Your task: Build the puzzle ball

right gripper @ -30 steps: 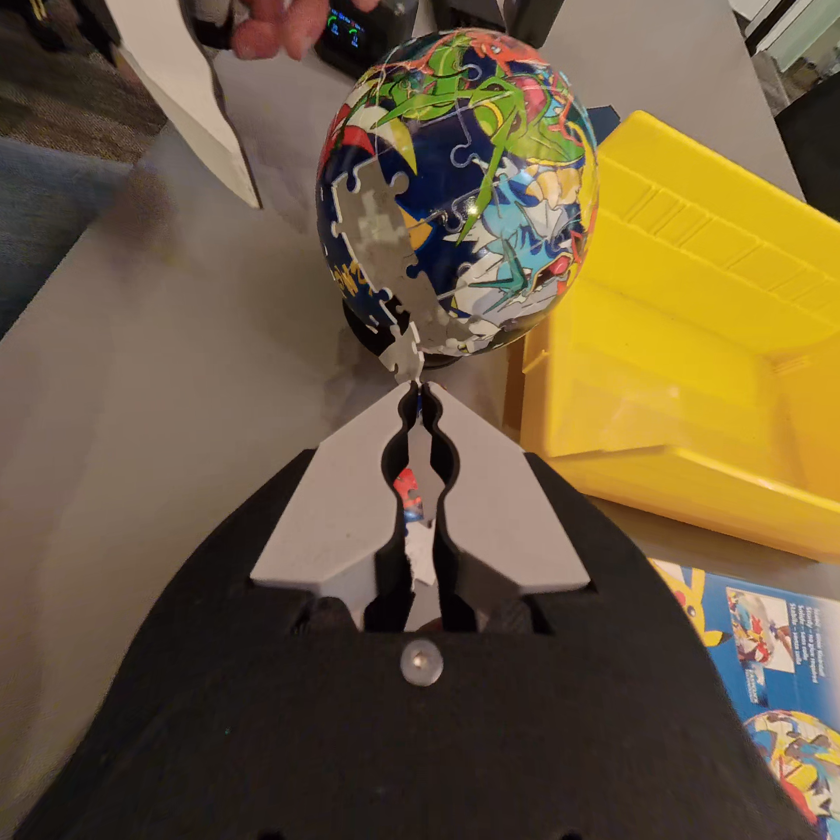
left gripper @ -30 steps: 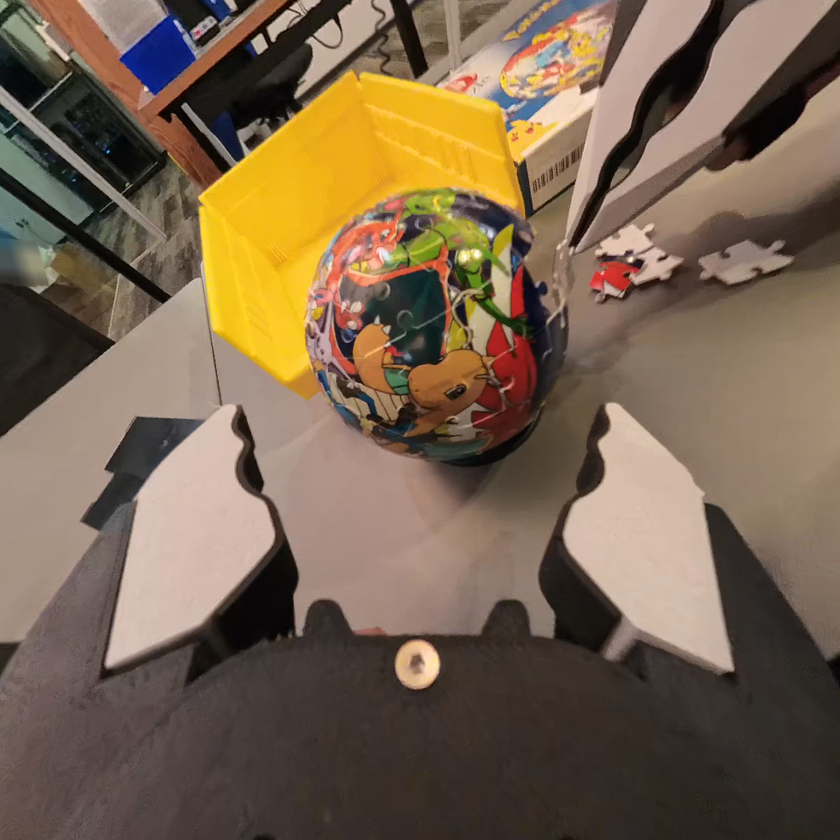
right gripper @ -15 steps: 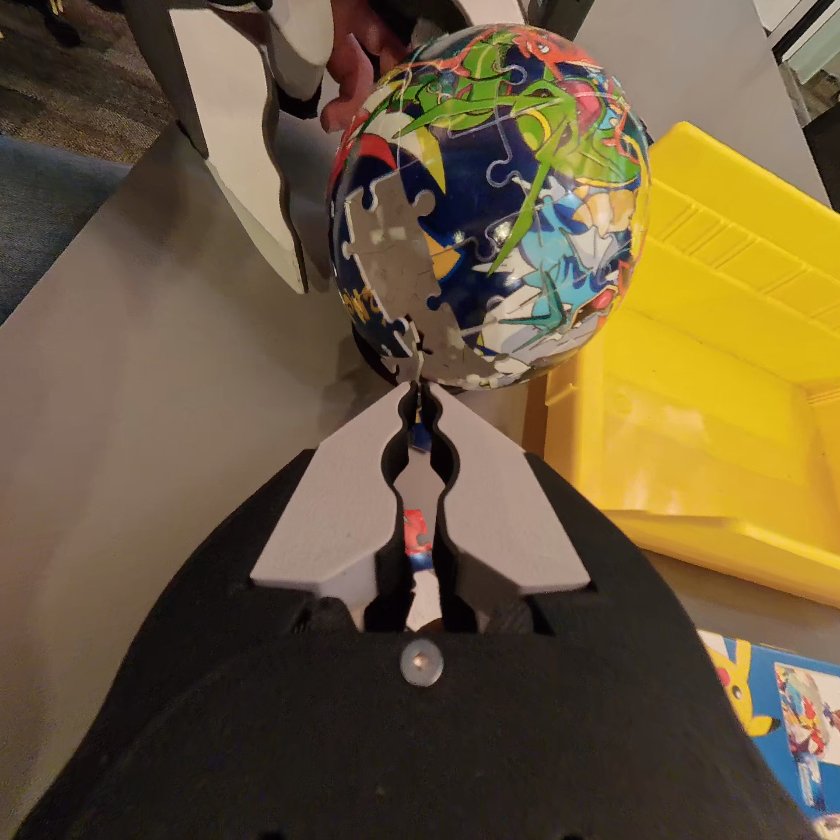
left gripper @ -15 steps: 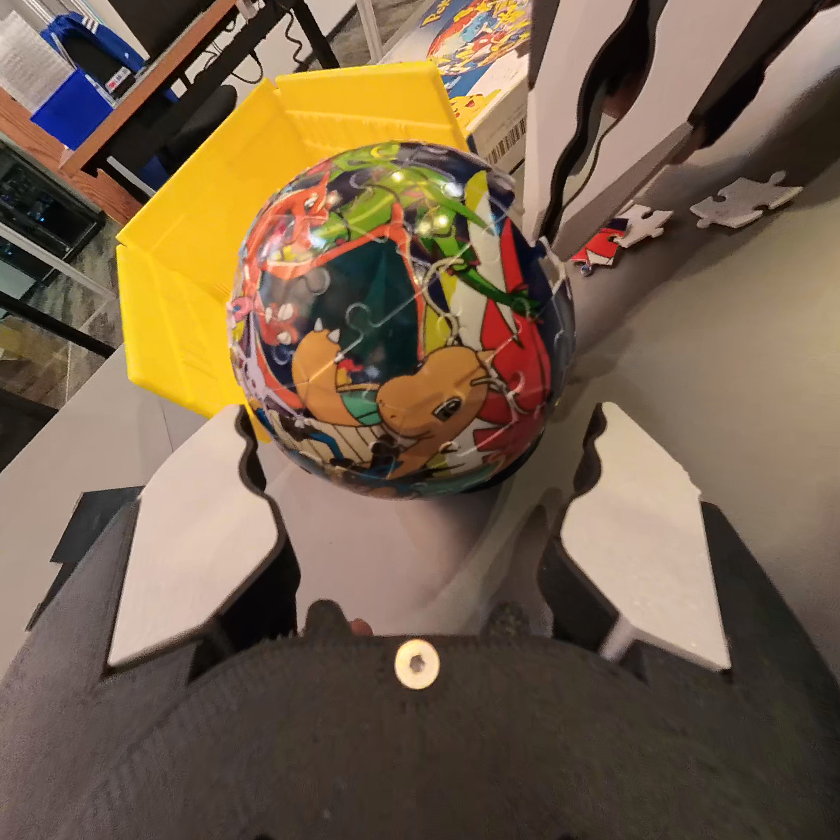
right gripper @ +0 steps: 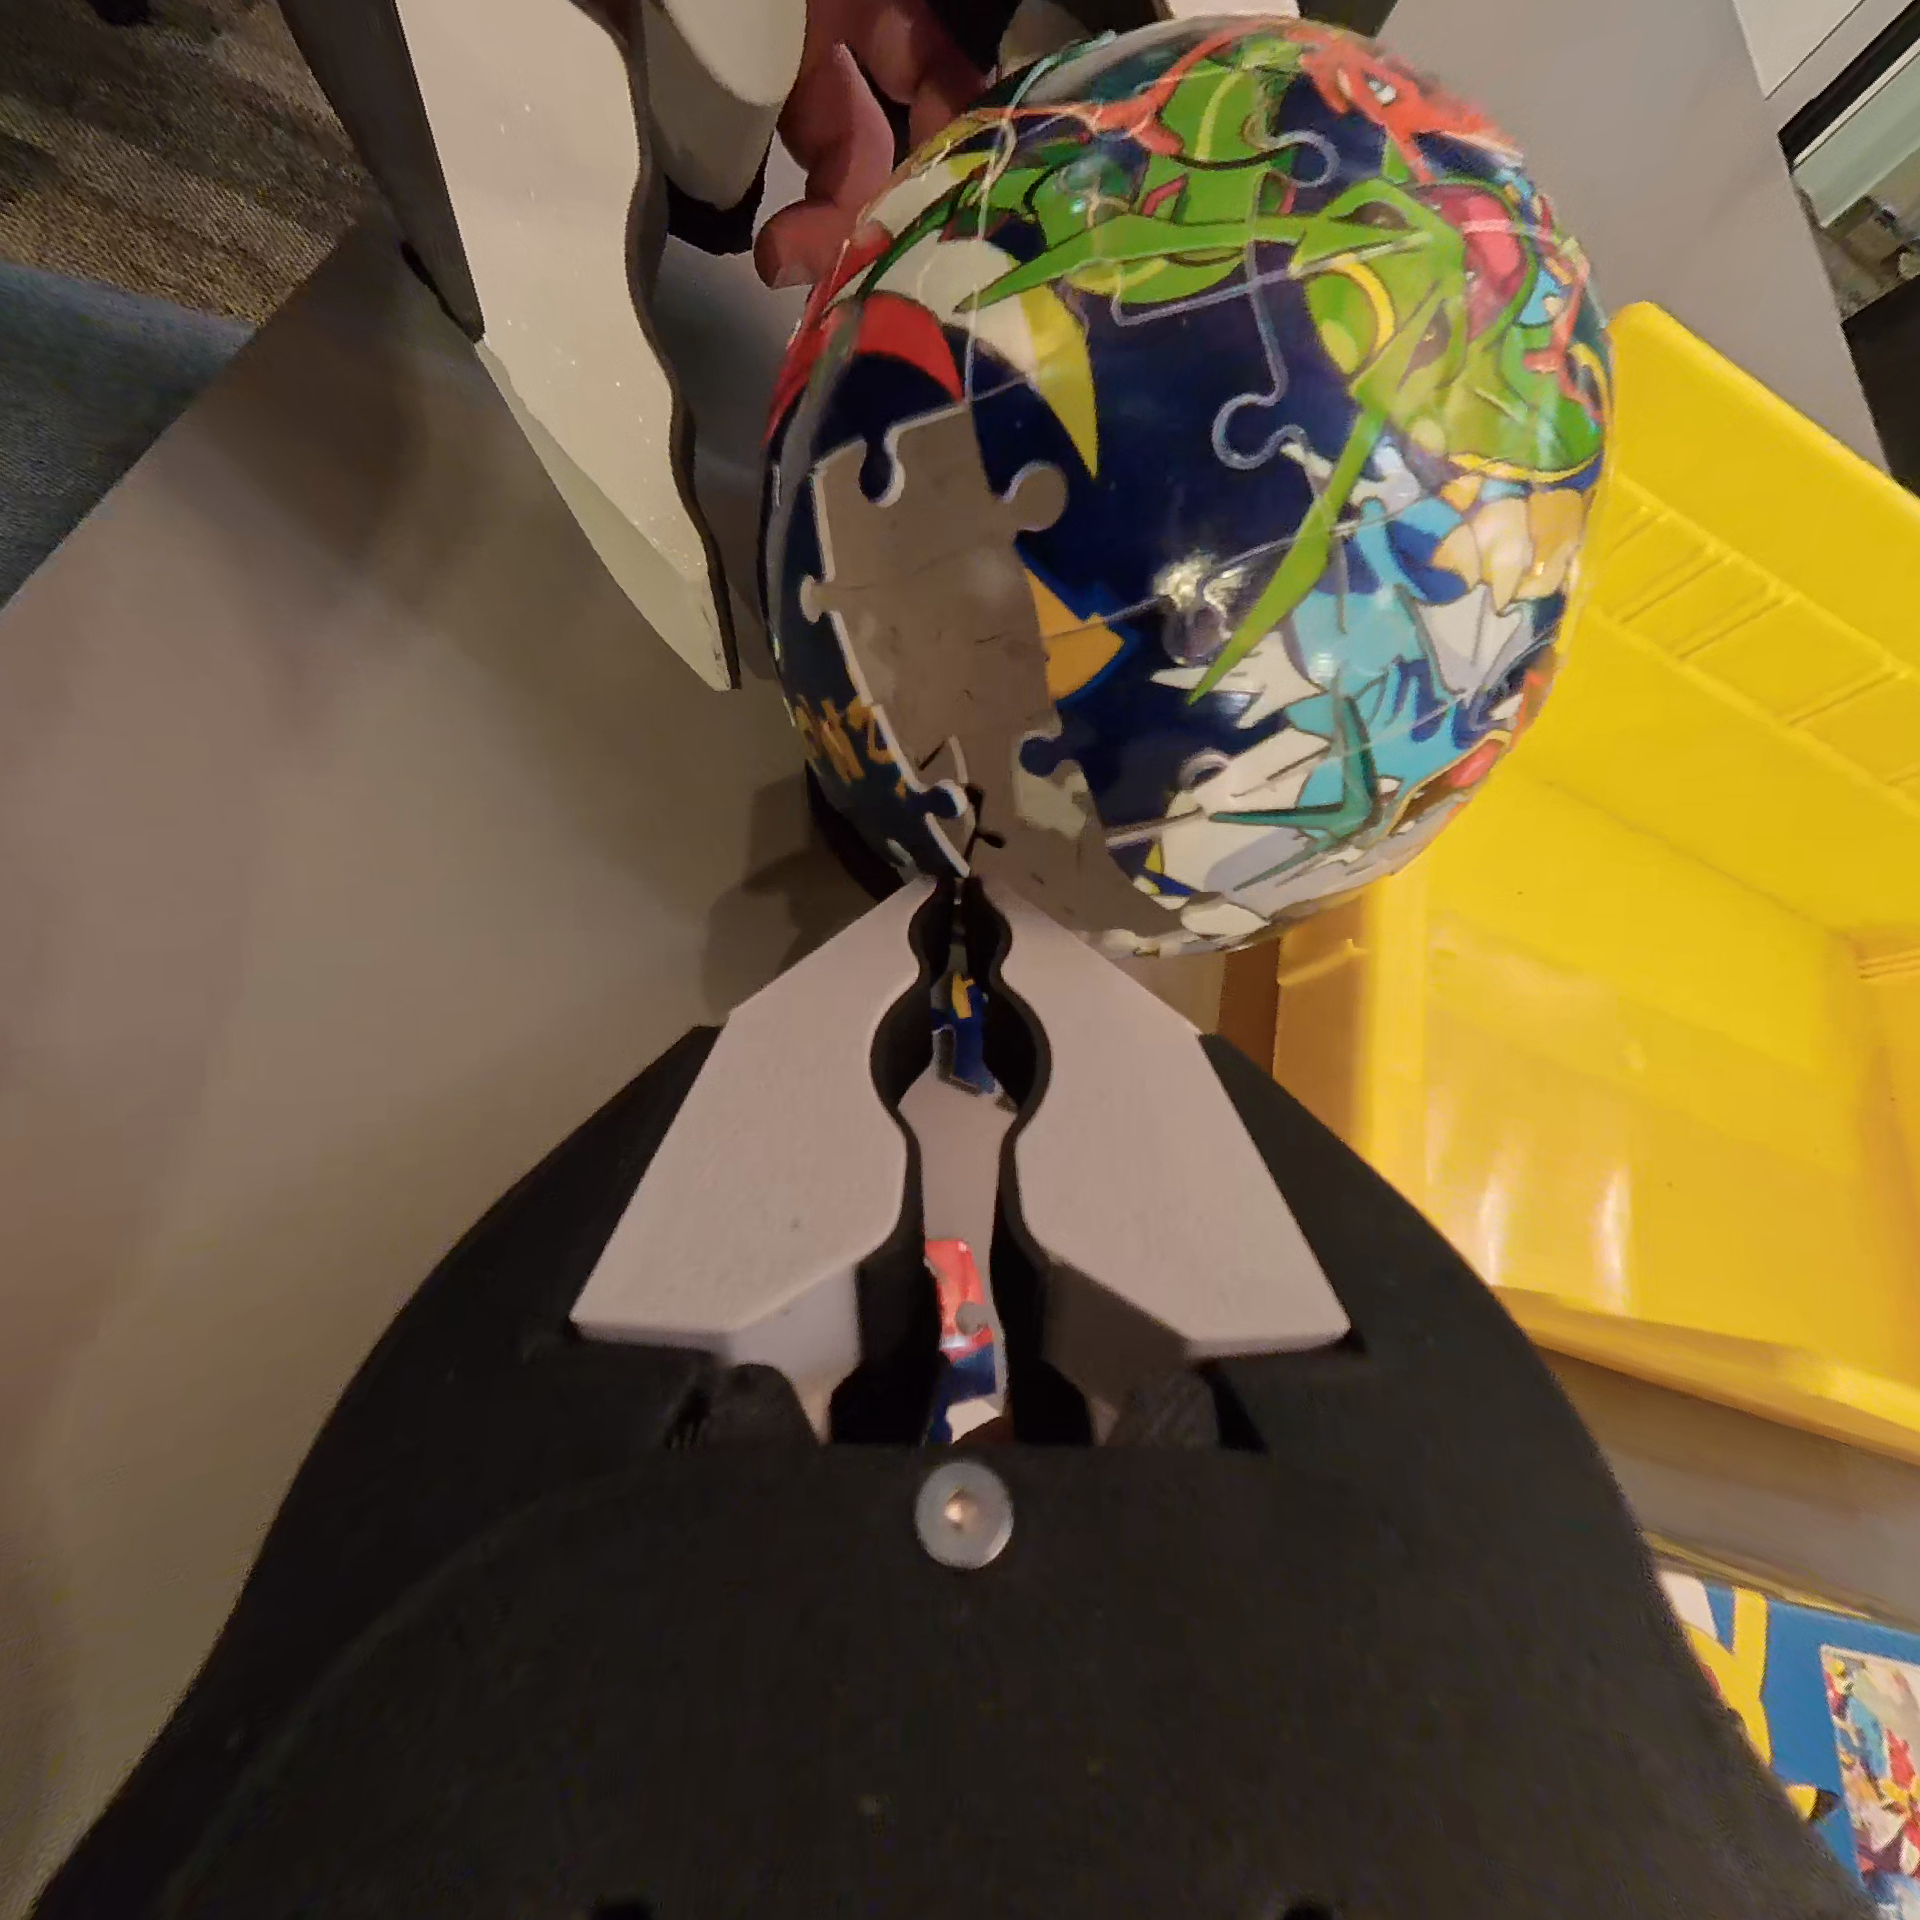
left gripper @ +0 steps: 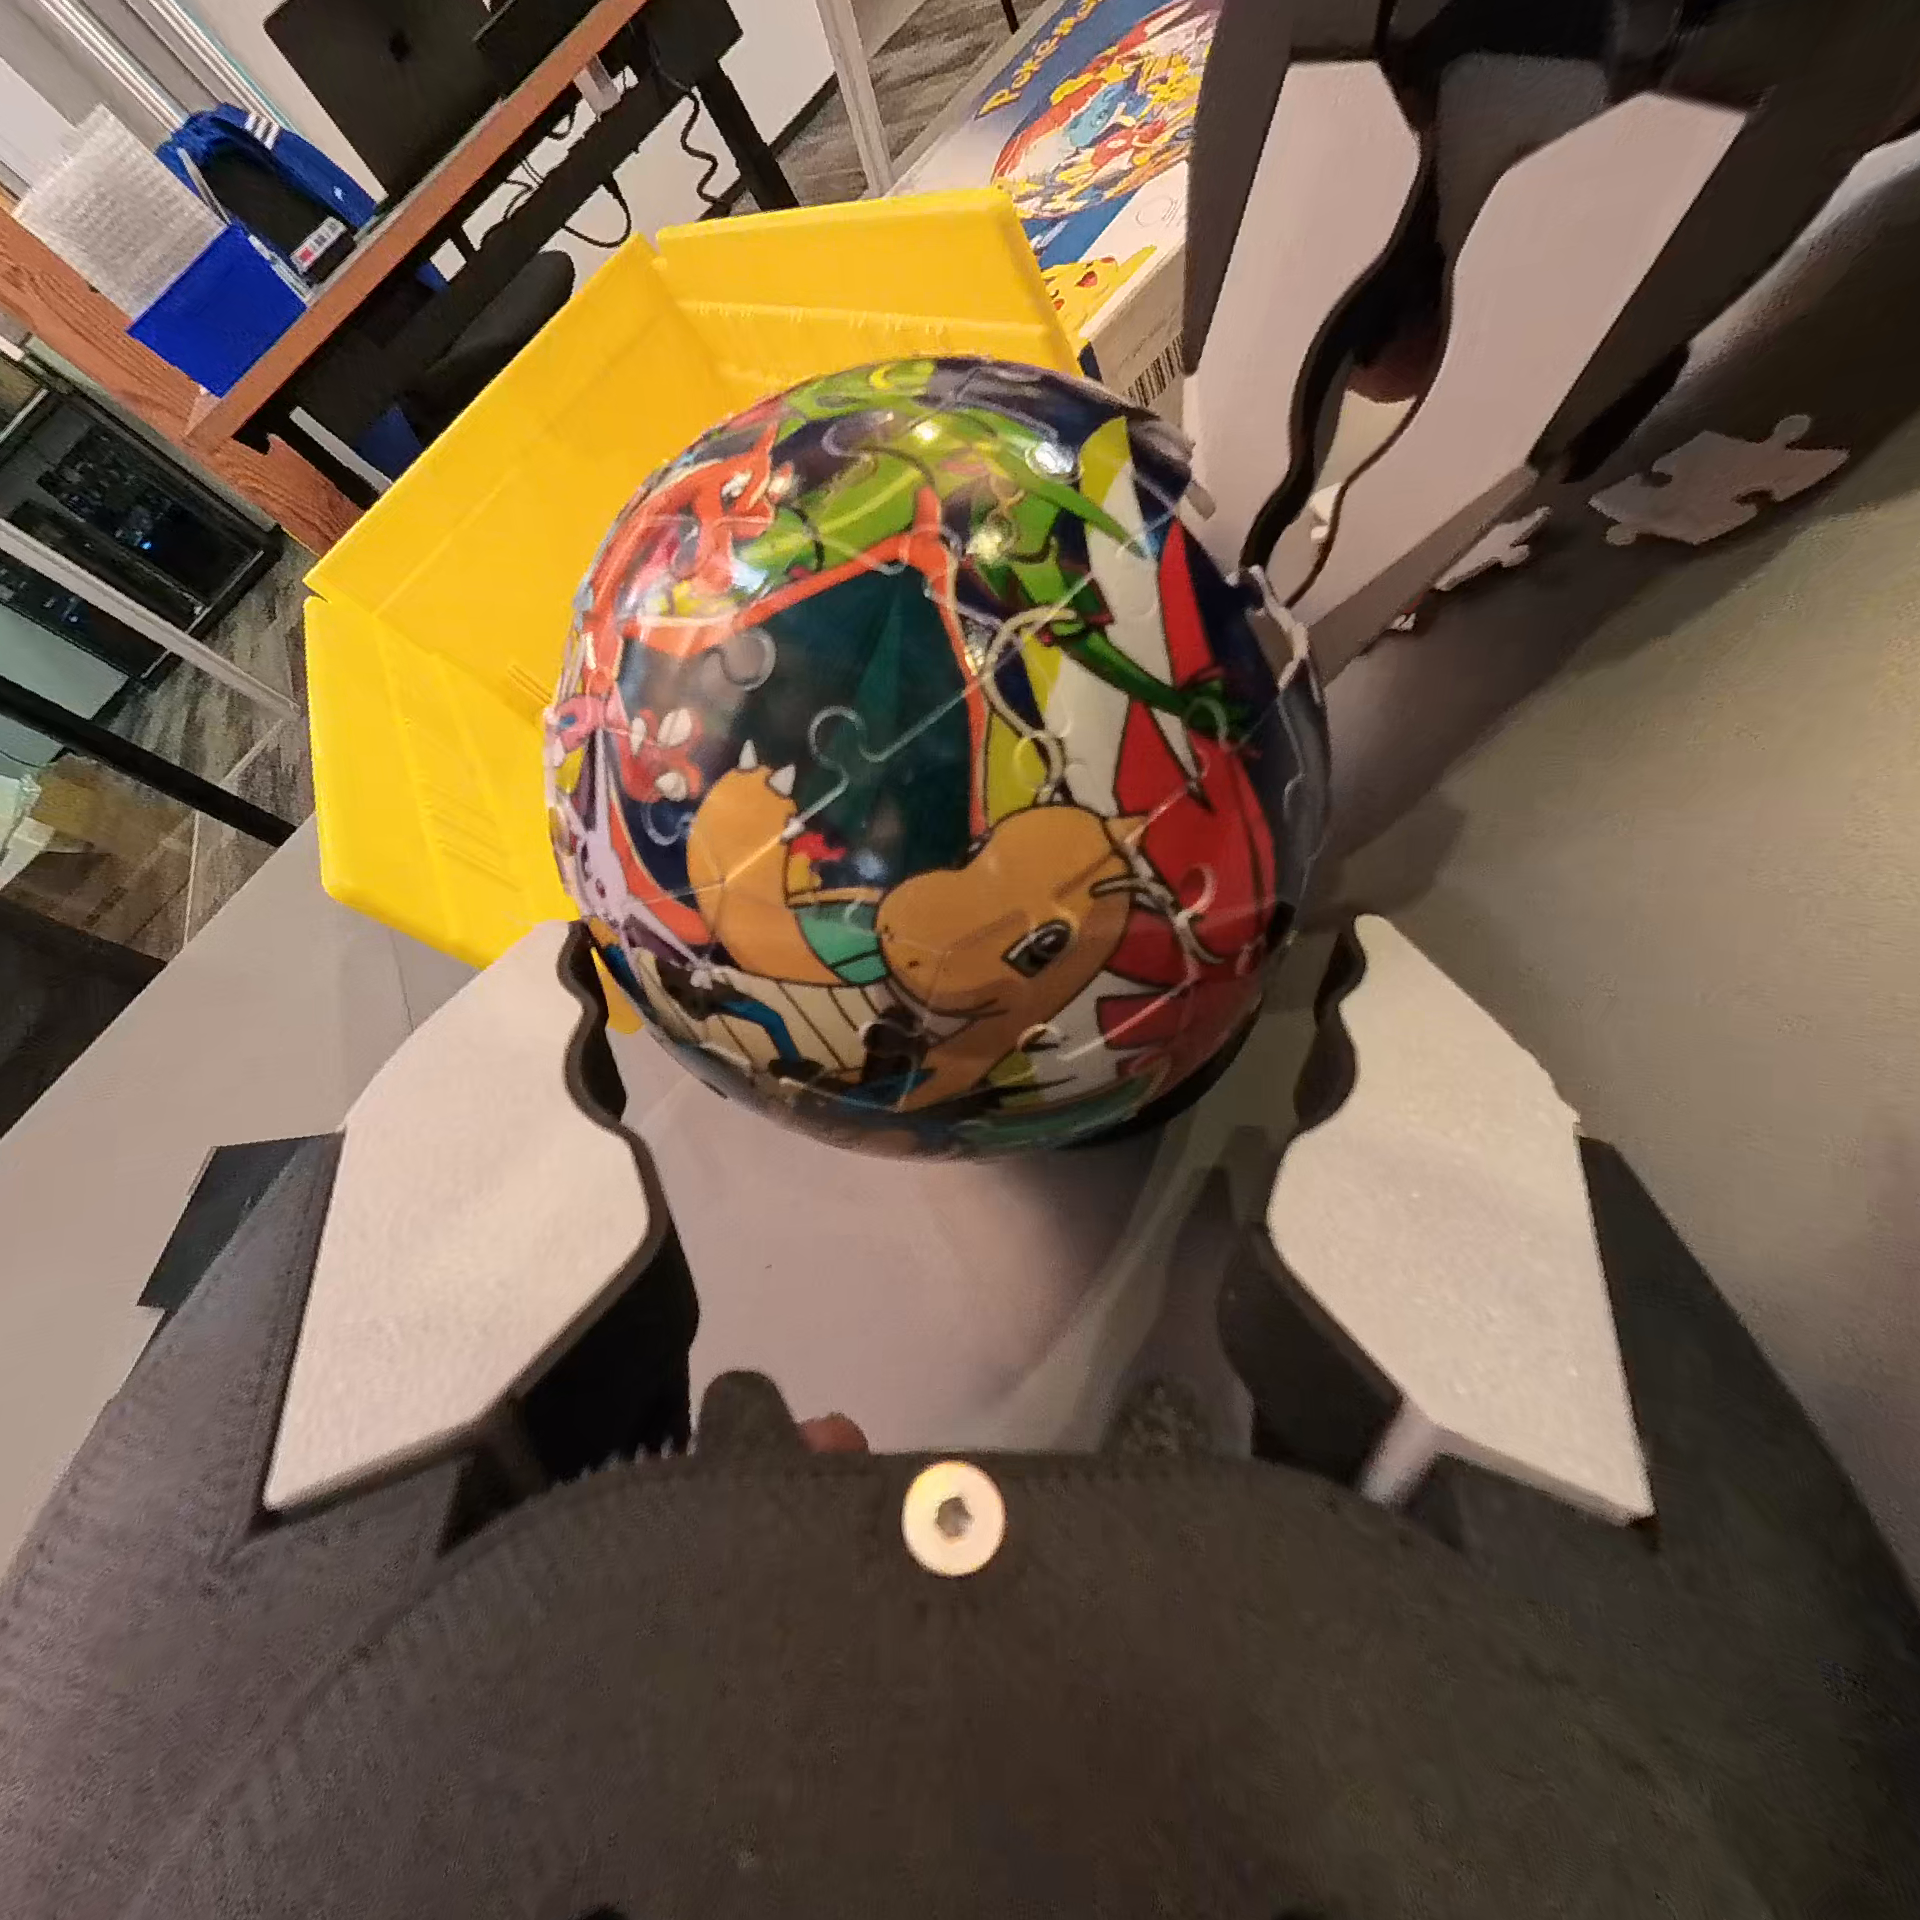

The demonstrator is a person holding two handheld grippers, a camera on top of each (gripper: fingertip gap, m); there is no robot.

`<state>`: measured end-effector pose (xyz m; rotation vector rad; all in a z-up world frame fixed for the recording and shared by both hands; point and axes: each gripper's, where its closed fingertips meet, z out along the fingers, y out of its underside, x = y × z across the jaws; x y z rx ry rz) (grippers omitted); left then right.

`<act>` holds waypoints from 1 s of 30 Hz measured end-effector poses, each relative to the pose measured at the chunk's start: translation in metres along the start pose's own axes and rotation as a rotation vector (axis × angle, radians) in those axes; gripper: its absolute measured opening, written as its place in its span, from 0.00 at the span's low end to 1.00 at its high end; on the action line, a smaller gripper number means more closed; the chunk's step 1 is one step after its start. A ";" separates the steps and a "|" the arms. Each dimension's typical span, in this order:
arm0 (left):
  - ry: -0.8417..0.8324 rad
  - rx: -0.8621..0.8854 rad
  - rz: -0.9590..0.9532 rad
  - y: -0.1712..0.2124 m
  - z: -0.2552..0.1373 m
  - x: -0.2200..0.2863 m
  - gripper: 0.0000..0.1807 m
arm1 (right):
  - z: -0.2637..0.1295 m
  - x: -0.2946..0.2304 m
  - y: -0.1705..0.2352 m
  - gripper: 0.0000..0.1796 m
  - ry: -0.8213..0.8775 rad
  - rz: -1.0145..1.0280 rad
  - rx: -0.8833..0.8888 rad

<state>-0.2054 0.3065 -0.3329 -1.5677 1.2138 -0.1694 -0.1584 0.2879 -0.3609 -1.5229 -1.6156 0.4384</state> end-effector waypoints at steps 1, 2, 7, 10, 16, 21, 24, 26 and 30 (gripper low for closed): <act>0.000 0.002 -0.002 0.000 0.000 0.000 0.70 | 0.001 0.000 0.000 0.00 0.005 -0.002 0.000; -0.002 0.003 -0.001 0.000 0.000 0.000 0.70 | 0.002 0.000 0.000 0.00 0.009 0.000 0.002; -0.007 0.007 0.005 0.000 0.000 -0.001 0.69 | 0.006 0.000 0.000 0.01 0.032 -0.014 0.007; -0.008 0.009 0.006 0.000 0.000 -0.001 0.69 | 0.007 0.001 -0.001 0.00 0.052 -0.030 0.014; -0.013 0.009 0.011 0.001 0.000 -0.001 0.68 | -0.006 -0.003 -0.001 0.07 0.007 0.025 0.032; -0.020 0.013 0.008 0.001 -0.001 -0.003 0.66 | -0.022 -0.037 0.003 0.14 -0.146 0.161 0.000; -0.020 0.012 0.011 0.001 -0.001 -0.003 0.66 | -0.011 -0.054 0.006 0.10 -0.149 0.181 -0.058; -0.022 0.011 0.015 0.001 -0.001 -0.003 0.66 | -0.001 -0.058 0.010 0.08 -0.132 0.193 -0.096; -0.026 0.008 0.018 0.000 -0.001 -0.003 0.66 | 0.008 -0.050 0.012 0.03 -0.093 0.218 -0.126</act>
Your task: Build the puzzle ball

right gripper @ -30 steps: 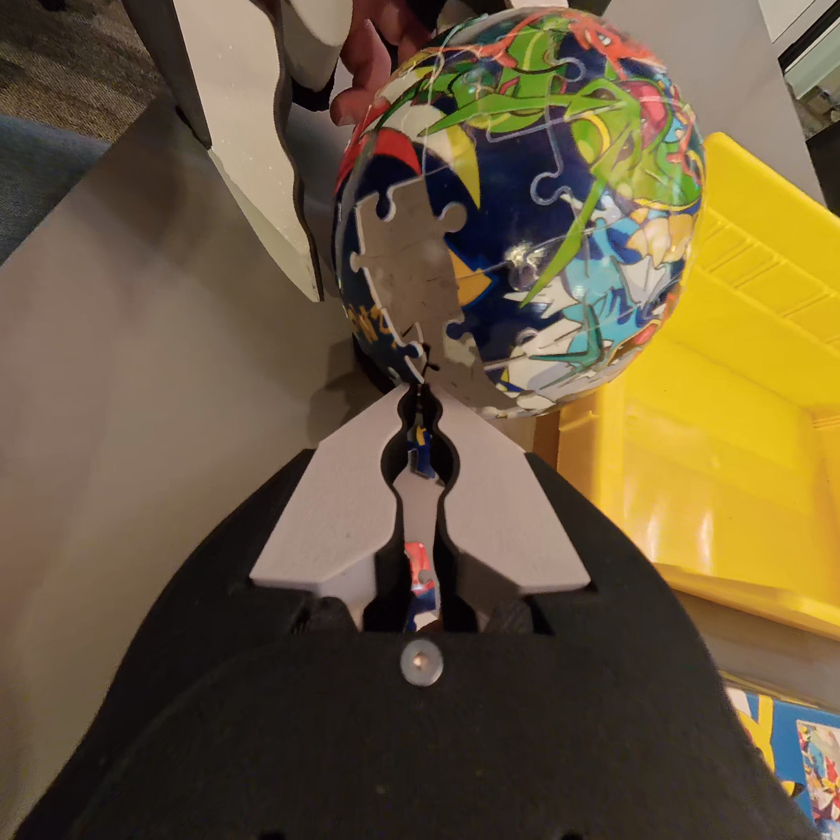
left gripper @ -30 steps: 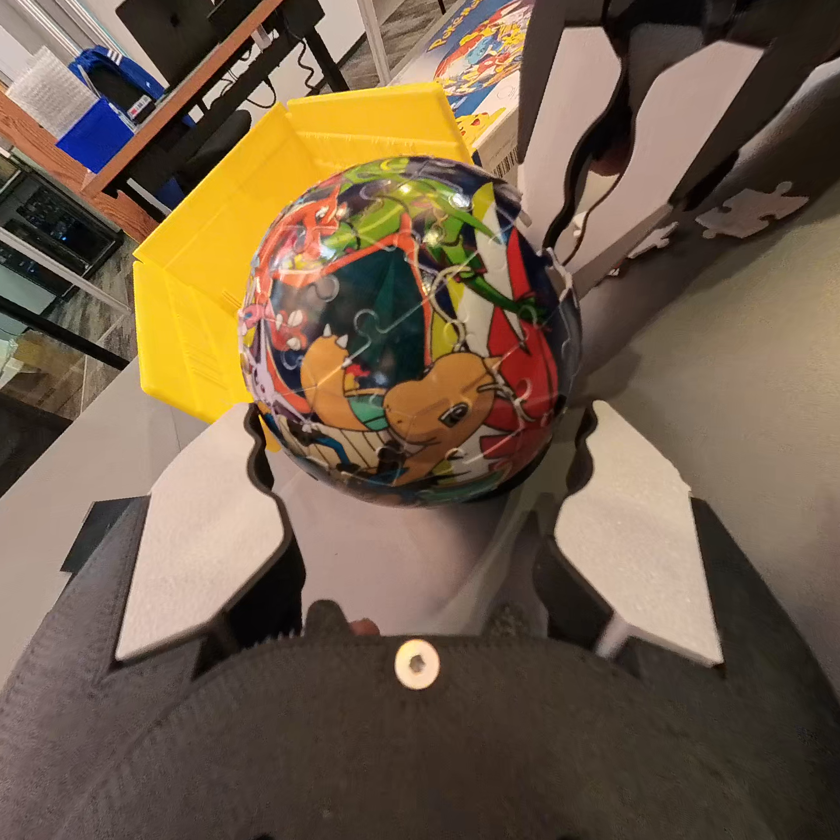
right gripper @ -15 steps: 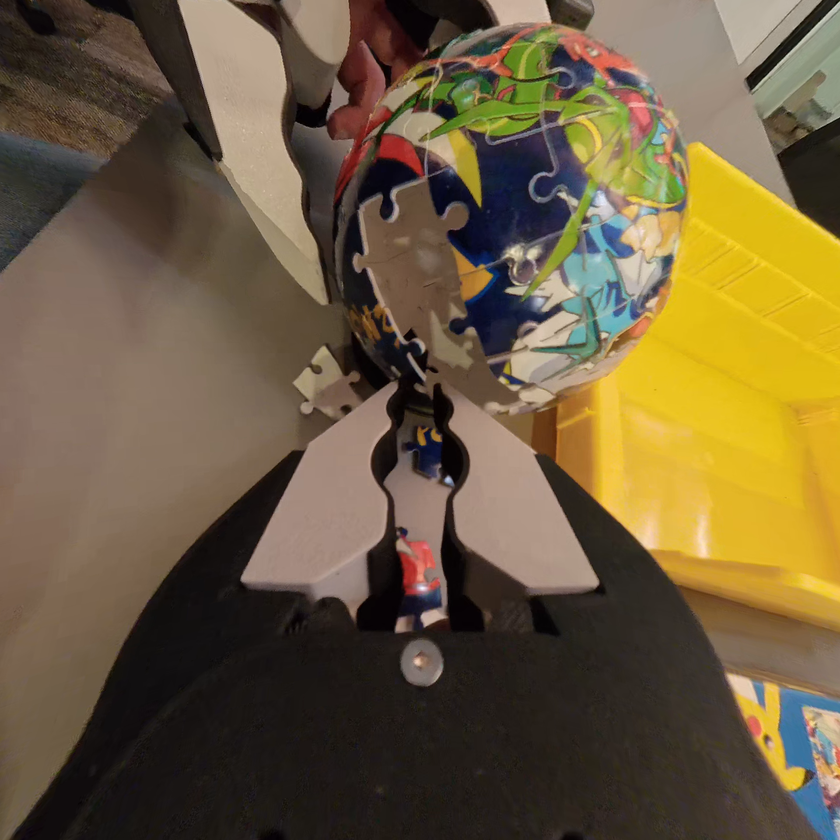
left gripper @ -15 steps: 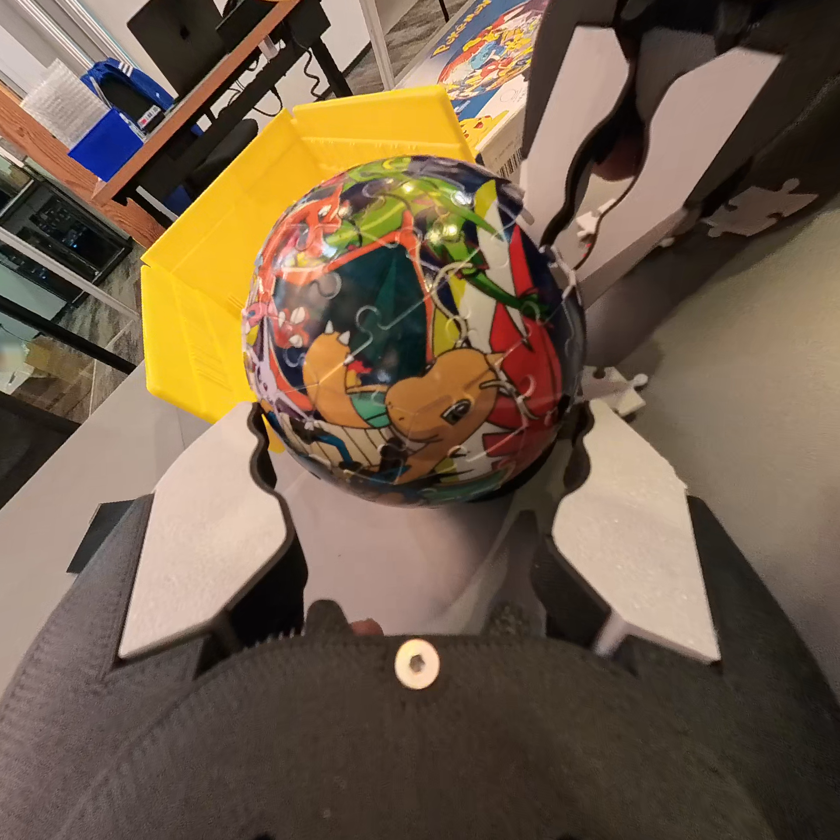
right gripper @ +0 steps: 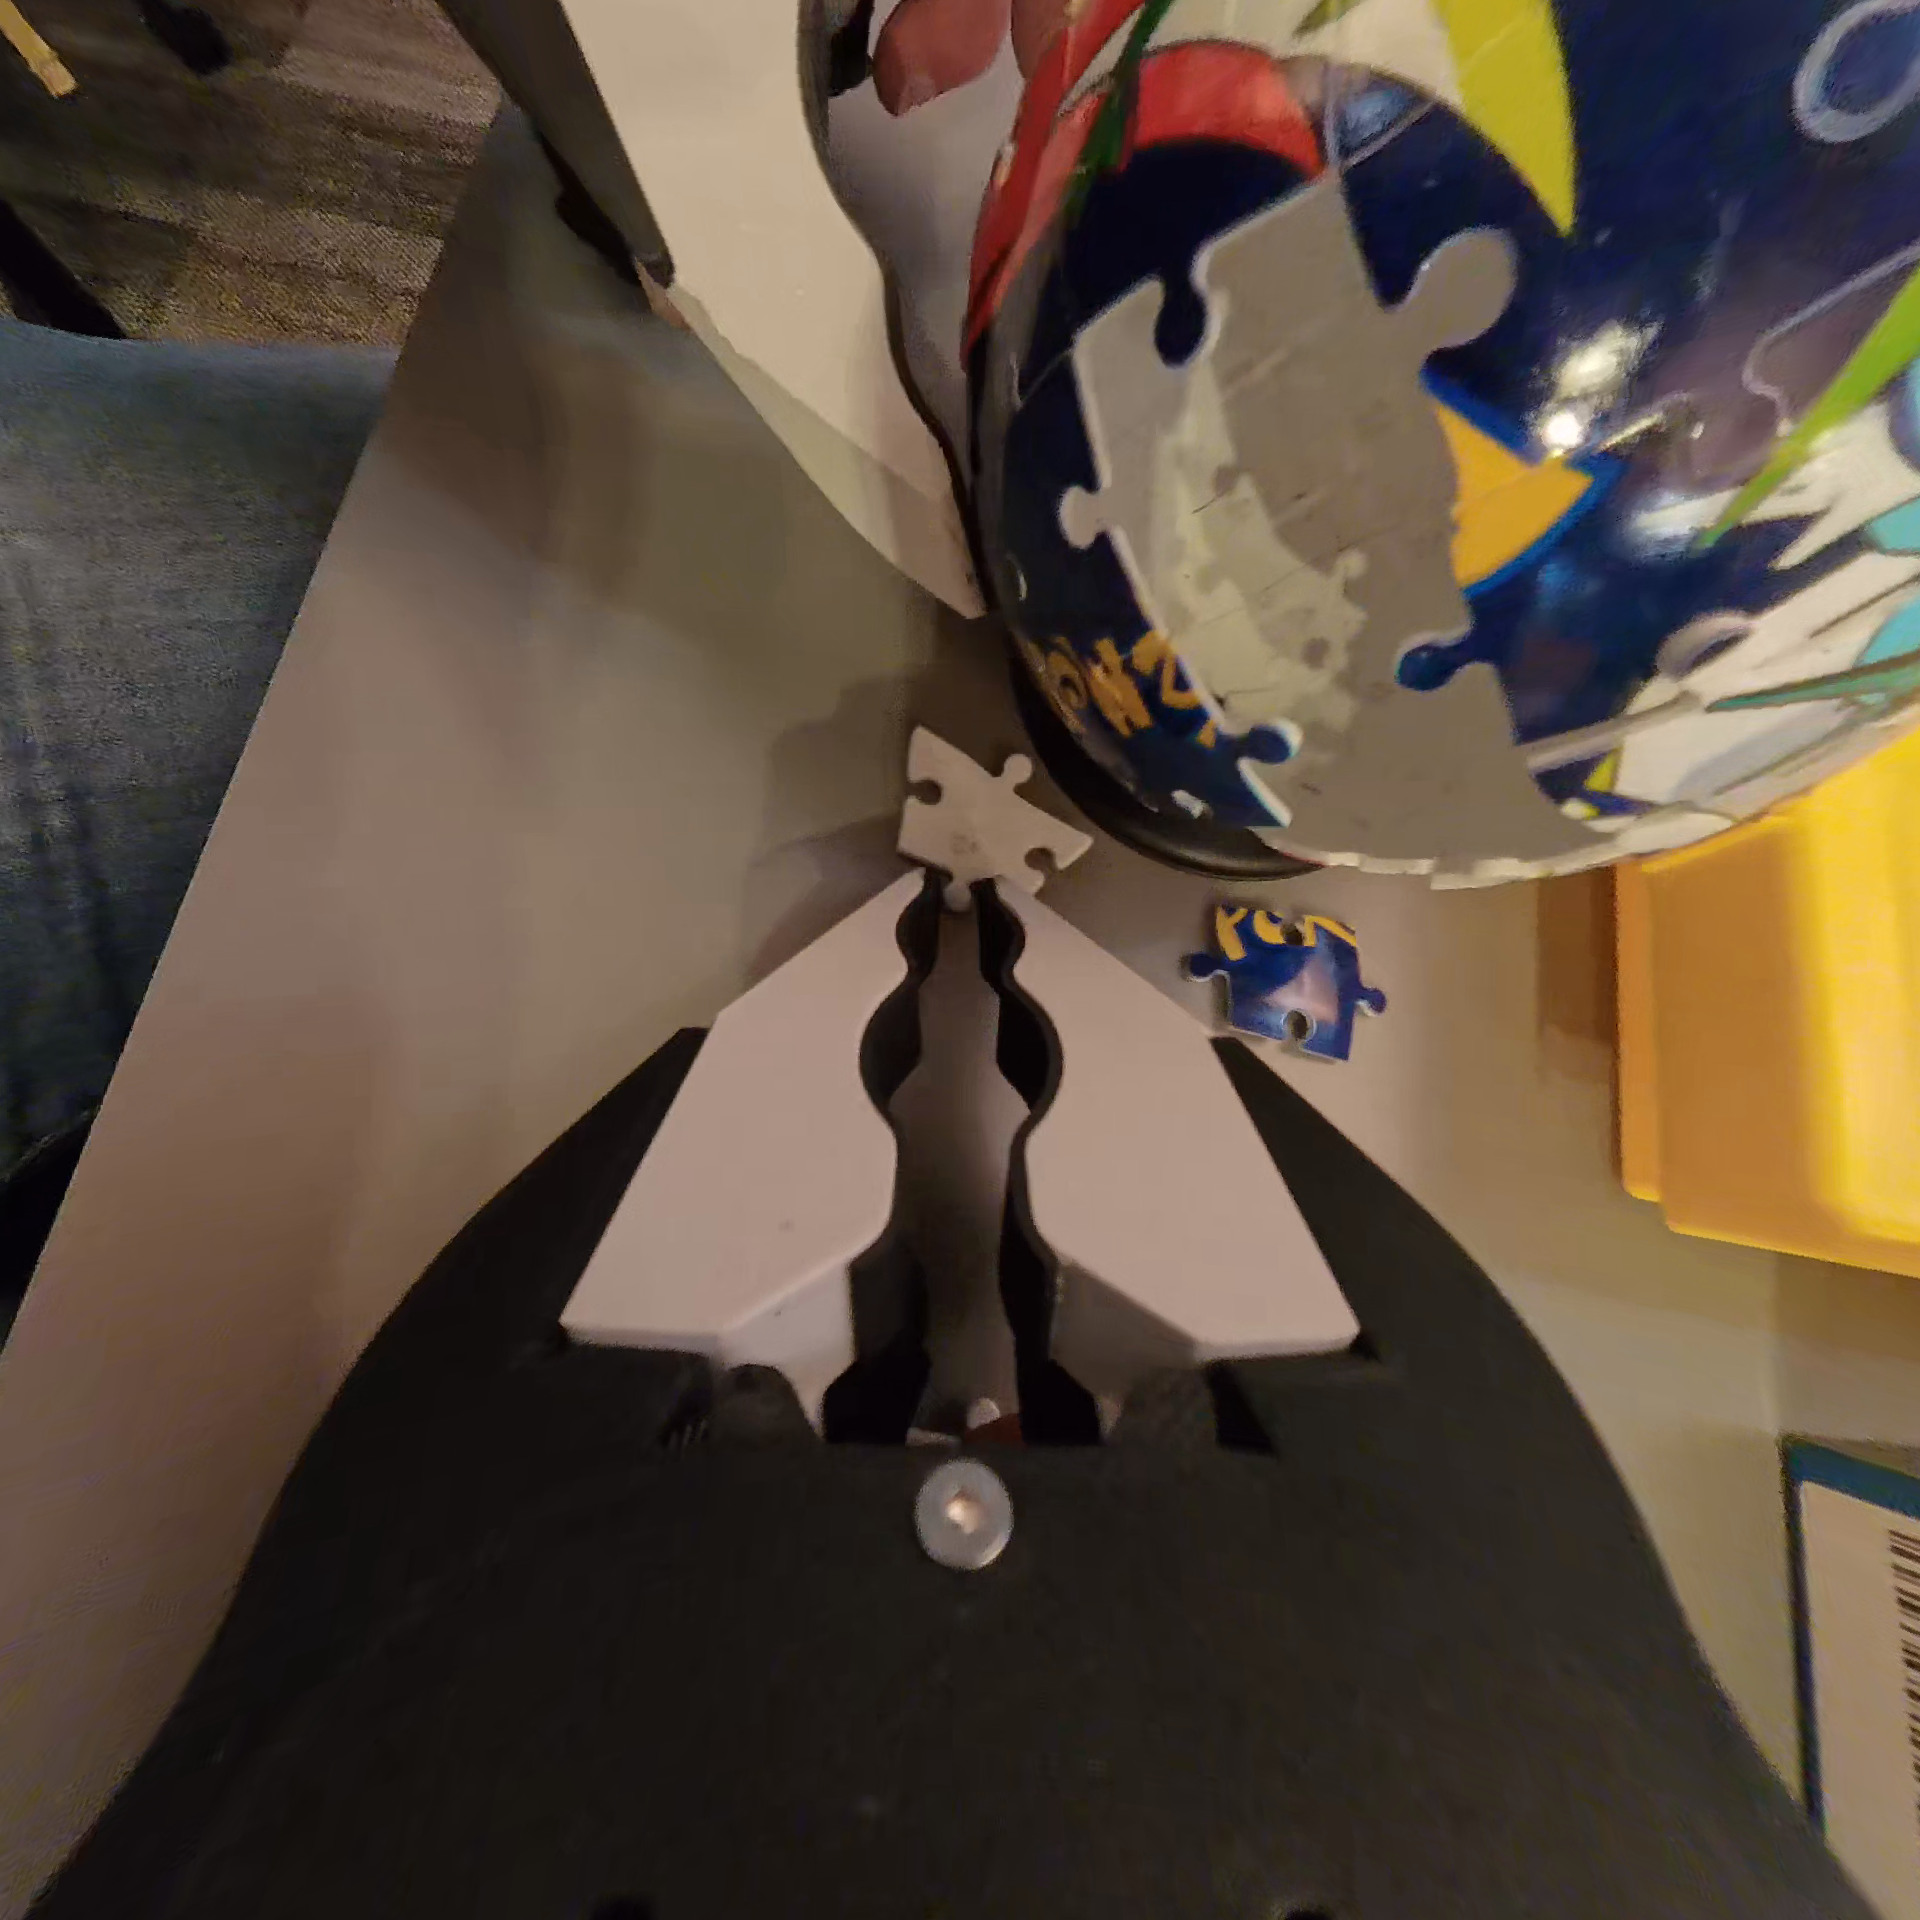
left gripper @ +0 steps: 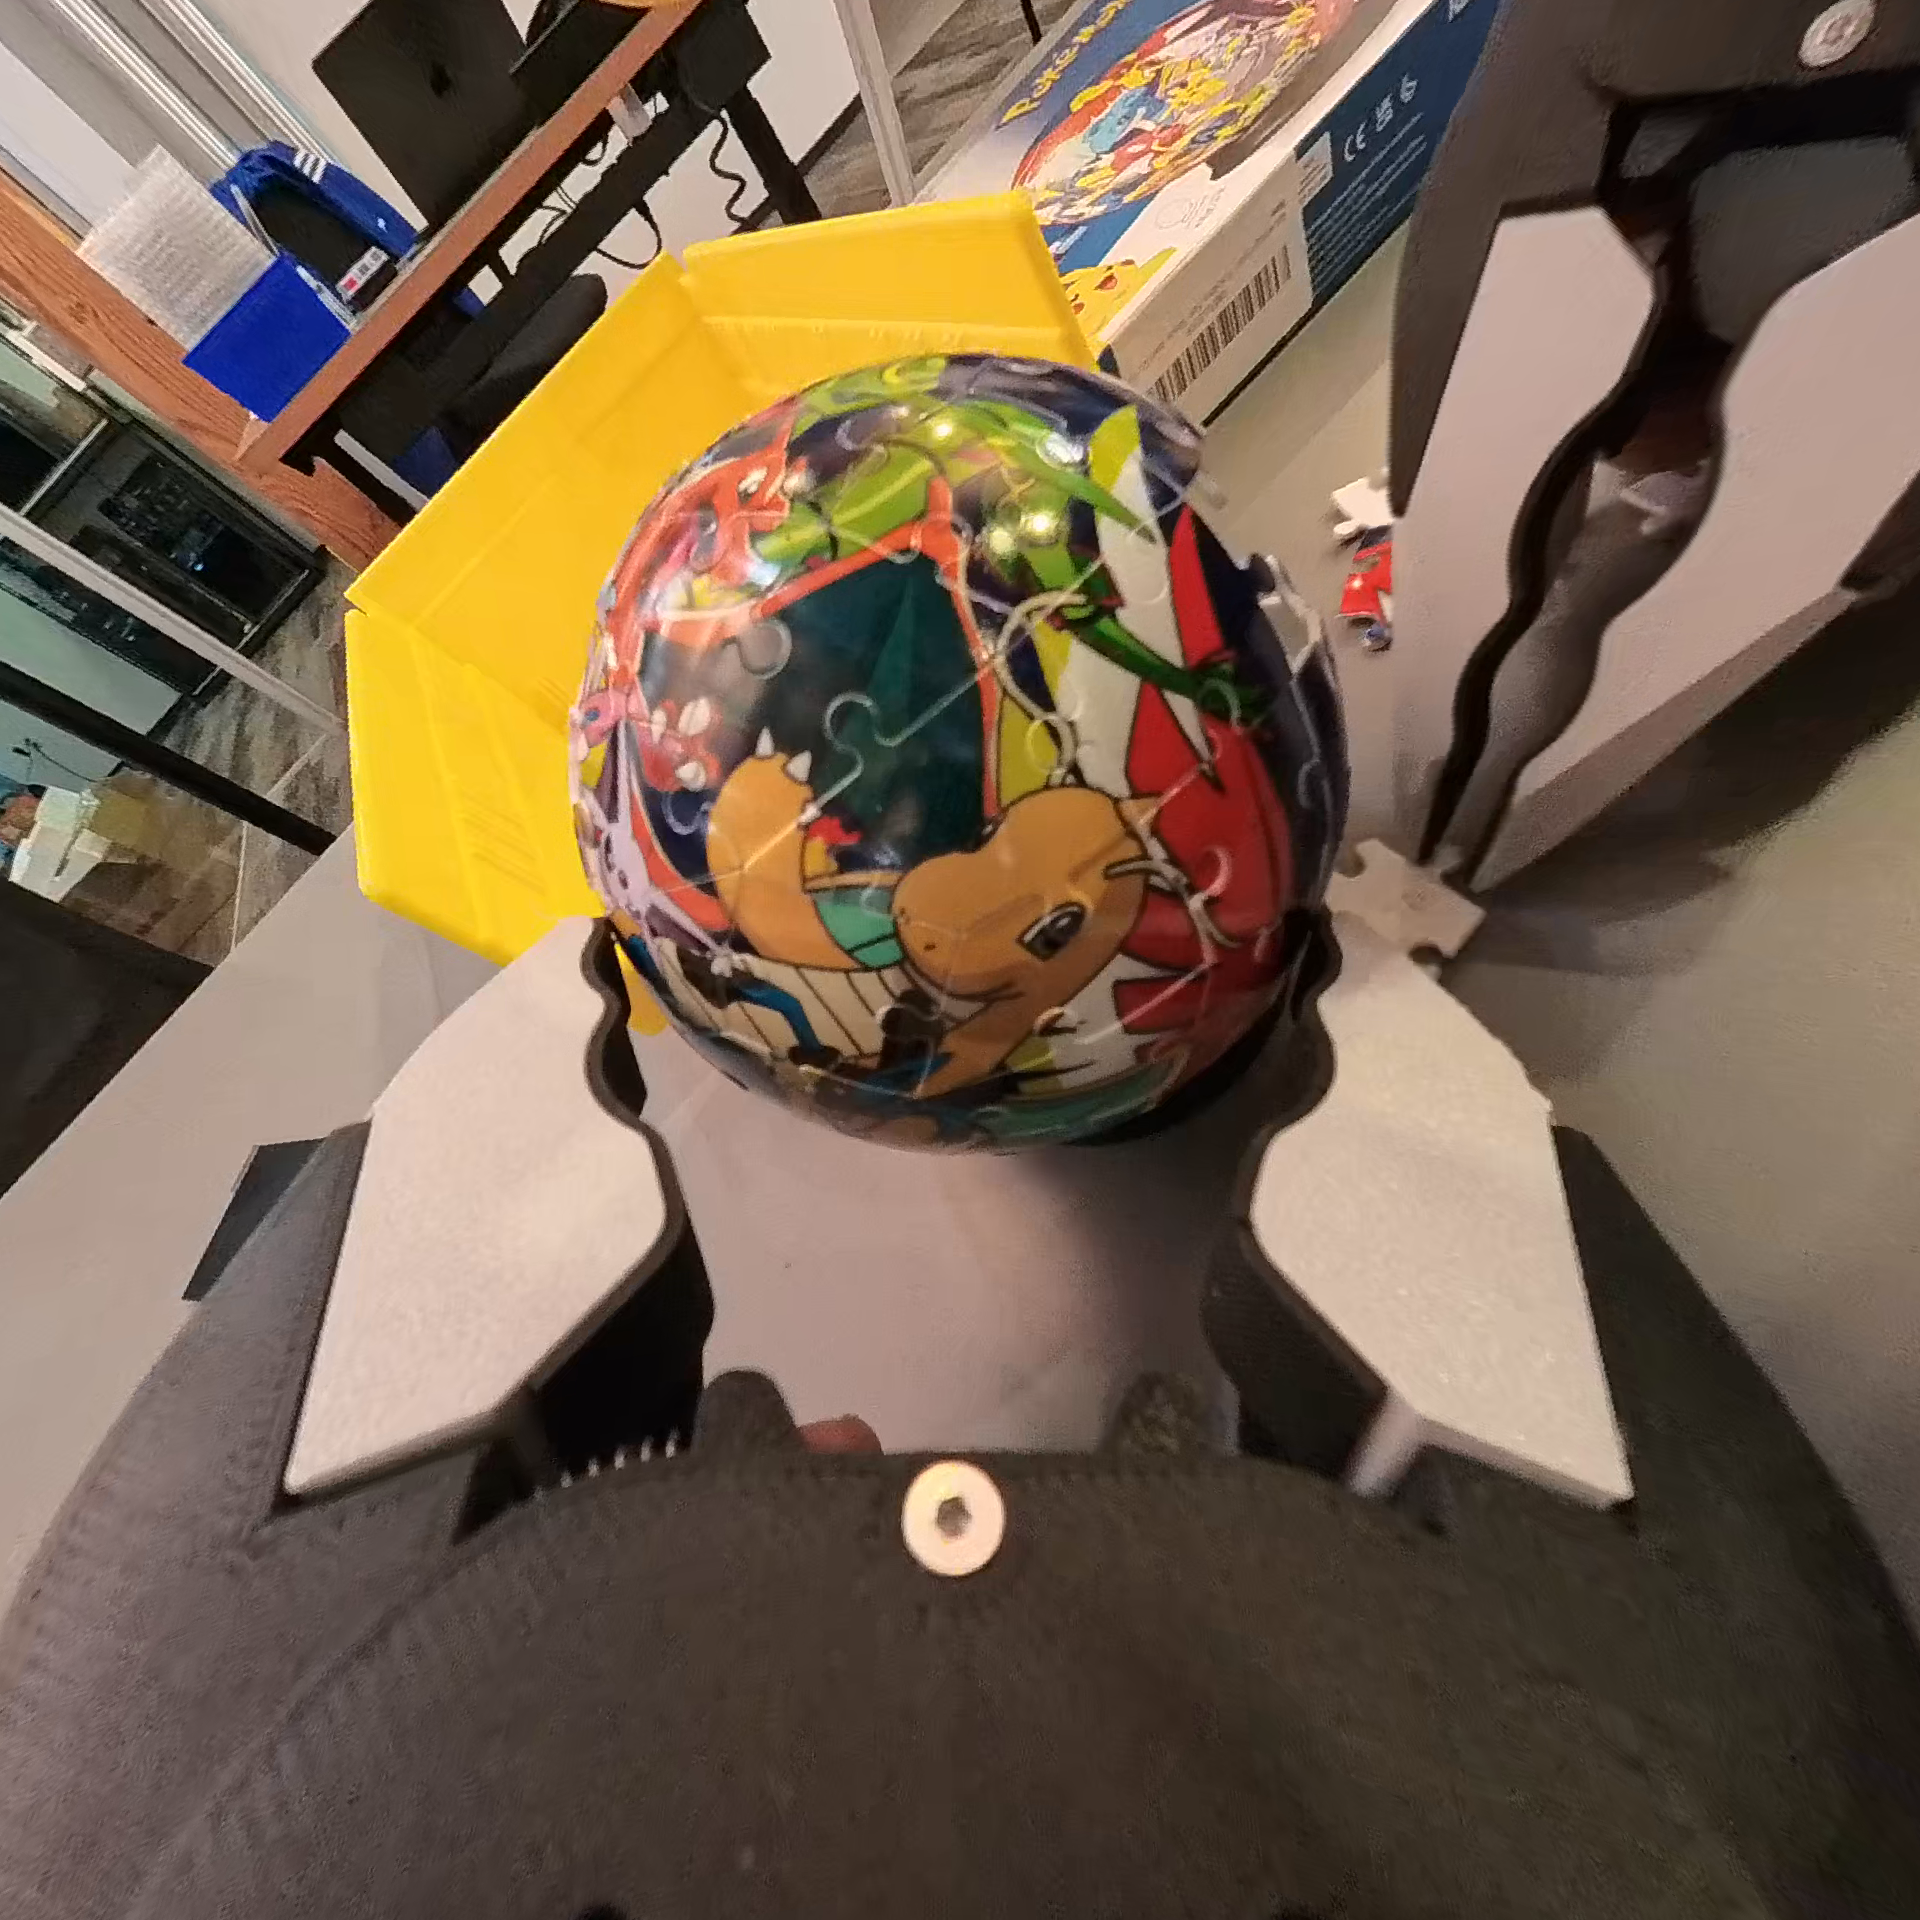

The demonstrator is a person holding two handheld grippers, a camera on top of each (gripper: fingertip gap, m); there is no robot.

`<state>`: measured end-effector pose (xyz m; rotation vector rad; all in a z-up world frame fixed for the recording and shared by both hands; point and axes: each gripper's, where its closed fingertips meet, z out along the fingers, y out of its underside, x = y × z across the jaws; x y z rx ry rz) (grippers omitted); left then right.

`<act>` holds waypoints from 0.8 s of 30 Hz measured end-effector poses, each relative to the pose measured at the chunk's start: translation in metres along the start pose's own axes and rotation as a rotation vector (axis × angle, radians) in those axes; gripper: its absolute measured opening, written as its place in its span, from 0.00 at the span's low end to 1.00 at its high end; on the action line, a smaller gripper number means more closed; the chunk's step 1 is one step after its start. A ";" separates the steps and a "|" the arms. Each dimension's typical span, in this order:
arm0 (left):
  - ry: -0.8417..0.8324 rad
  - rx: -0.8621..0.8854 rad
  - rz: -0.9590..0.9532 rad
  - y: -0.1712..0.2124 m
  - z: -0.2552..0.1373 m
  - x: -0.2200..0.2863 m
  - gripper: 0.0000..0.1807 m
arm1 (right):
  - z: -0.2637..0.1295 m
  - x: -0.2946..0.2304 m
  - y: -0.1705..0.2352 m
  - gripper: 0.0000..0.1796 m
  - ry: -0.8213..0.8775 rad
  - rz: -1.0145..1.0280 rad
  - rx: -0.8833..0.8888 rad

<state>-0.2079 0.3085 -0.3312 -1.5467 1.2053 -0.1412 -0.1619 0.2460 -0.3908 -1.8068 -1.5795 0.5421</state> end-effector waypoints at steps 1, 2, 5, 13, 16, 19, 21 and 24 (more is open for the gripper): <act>-0.001 0.001 0.000 0.000 0.000 0.000 0.66 | 0.001 0.001 -0.001 0.03 -0.001 0.008 -0.002; -0.001 0.002 0.000 0.000 0.000 0.000 0.66 | 0.002 0.001 -0.001 0.03 0.000 0.009 -0.003; 0.001 0.009 -0.003 0.000 0.000 0.000 0.66 | 0.004 0.001 -0.003 0.02 -0.004 0.012 -0.006; 0.006 0.020 -0.005 0.000 0.000 -0.001 0.66 | -0.008 0.010 -0.001 0.01 -0.011 -0.022 0.026; 0.007 0.020 -0.007 0.001 0.000 -0.001 0.66 | -0.020 0.016 0.003 0.01 -0.022 -0.064 0.030; 0.008 0.019 -0.005 0.001 0.001 -0.002 0.66 | -0.031 0.024 0.003 0.01 -0.031 -0.145 0.060; 0.012 0.015 -0.003 0.001 0.001 -0.002 0.66 | -0.034 0.032 0.005 0.01 -0.010 -0.215 0.054; 0.020 0.010 0.008 0.001 0.000 -0.003 0.66 | -0.035 0.034 -0.001 0.01 -0.016 -0.345 0.087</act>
